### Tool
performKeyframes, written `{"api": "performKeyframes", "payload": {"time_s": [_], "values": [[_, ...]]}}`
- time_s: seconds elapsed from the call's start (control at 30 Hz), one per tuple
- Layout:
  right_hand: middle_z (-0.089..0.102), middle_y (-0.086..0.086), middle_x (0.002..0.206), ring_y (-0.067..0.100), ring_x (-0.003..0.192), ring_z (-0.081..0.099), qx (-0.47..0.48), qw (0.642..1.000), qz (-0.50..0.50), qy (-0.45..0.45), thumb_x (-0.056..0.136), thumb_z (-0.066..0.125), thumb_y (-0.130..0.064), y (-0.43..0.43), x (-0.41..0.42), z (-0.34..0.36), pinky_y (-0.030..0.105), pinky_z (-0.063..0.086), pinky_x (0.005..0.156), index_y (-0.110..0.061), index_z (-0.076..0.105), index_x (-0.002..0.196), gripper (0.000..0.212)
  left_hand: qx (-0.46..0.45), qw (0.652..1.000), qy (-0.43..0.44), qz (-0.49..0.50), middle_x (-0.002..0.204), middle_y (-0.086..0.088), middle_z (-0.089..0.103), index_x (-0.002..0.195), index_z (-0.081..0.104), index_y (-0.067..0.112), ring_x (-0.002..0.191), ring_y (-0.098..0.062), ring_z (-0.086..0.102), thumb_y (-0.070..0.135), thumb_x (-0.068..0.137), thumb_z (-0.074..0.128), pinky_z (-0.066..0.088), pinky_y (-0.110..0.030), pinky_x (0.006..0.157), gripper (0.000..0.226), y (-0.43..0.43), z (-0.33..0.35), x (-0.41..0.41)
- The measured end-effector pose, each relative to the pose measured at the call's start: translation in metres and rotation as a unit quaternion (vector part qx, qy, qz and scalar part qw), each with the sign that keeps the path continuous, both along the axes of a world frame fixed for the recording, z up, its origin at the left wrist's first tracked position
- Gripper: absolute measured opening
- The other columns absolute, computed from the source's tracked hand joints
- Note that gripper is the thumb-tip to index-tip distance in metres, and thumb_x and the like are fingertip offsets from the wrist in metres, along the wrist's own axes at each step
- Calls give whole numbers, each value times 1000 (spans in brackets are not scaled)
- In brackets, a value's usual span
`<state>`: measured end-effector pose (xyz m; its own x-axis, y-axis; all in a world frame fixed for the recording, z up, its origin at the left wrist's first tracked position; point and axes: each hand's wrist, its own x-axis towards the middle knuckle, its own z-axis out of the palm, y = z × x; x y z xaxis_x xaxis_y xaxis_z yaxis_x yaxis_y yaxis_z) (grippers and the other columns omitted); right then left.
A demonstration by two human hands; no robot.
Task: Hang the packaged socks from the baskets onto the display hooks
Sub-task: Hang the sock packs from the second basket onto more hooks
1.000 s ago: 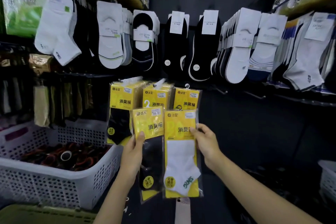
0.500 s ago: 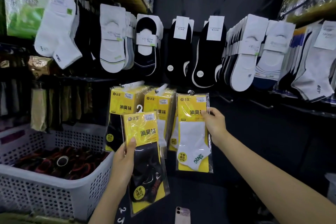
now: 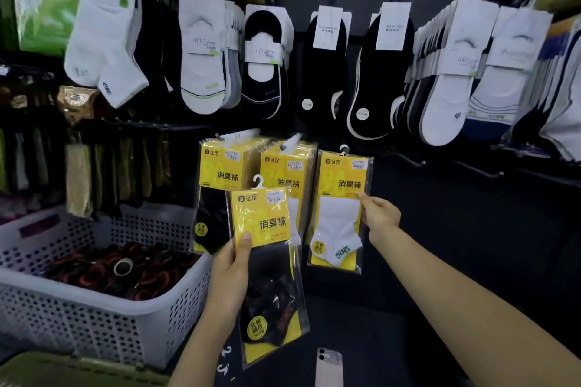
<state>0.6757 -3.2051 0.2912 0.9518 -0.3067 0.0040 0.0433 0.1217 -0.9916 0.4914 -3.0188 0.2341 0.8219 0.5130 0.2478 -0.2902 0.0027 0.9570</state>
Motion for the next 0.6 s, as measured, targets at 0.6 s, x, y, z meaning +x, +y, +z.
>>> {"api": "performKeyframes", "payload": {"time_s": [0.6], "values": [[67, 10, 94, 18, 81, 64, -33, 942, 335, 3, 94, 58, -23, 5, -131, -44, 25, 54, 73, -4, 62, 103, 22, 0, 998, 12, -67, 96, 19, 71, 103, 62, 35, 88, 10, 64, 42, 94, 47, 47, -11, 70, 19, -40, -4, 3]]}}
